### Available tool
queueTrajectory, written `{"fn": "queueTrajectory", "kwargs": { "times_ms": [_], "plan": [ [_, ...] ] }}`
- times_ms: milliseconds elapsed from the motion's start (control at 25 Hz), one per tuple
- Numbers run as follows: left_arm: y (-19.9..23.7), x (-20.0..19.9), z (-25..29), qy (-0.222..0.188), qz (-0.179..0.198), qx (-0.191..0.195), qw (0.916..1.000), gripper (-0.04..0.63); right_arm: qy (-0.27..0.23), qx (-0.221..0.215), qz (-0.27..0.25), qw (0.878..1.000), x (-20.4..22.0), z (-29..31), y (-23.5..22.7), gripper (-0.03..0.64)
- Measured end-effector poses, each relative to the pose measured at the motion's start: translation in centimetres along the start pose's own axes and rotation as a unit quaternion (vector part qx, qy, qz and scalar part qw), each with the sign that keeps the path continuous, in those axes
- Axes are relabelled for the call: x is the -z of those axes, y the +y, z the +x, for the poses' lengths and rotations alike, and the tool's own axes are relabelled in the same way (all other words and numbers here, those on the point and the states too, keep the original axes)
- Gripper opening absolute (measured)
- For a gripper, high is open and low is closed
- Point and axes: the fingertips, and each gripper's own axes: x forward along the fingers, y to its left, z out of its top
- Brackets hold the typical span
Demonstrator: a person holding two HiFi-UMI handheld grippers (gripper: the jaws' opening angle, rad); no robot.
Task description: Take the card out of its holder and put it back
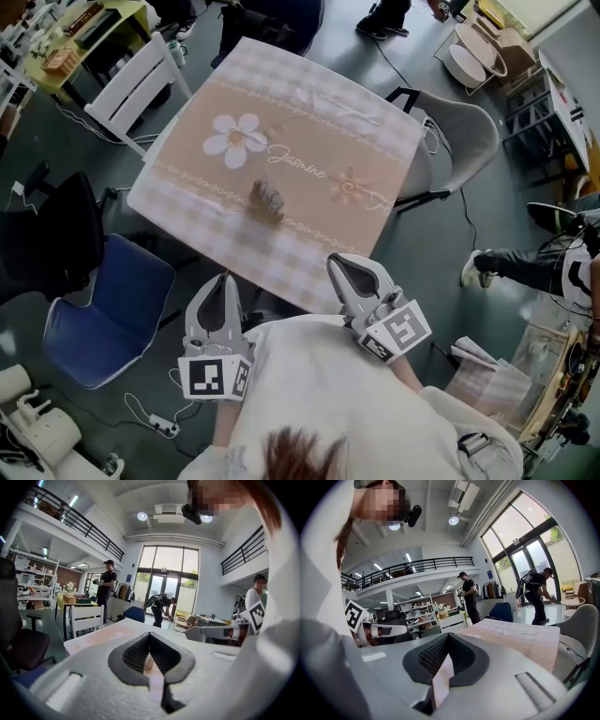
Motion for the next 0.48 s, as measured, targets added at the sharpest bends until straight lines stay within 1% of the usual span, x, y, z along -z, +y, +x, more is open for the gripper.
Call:
{"fn": "queueTrajectory", "kwargs": {
  "times_ms": [240,480],
  "plan": [
    [0.1,-0.1,0.9,0.01,-0.007,0.019,0.9997,0.0,0.001,0.009,0.0,1.0,-0.6,0.4,0.7,-0.002],
    [-0.5,-0.5,1.8,0.016,-0.002,0.043,0.9989,0.0,-0.001,0.05,0.006,0.999,-0.8,-0.6,-0.7,-0.002]
  ]
}}
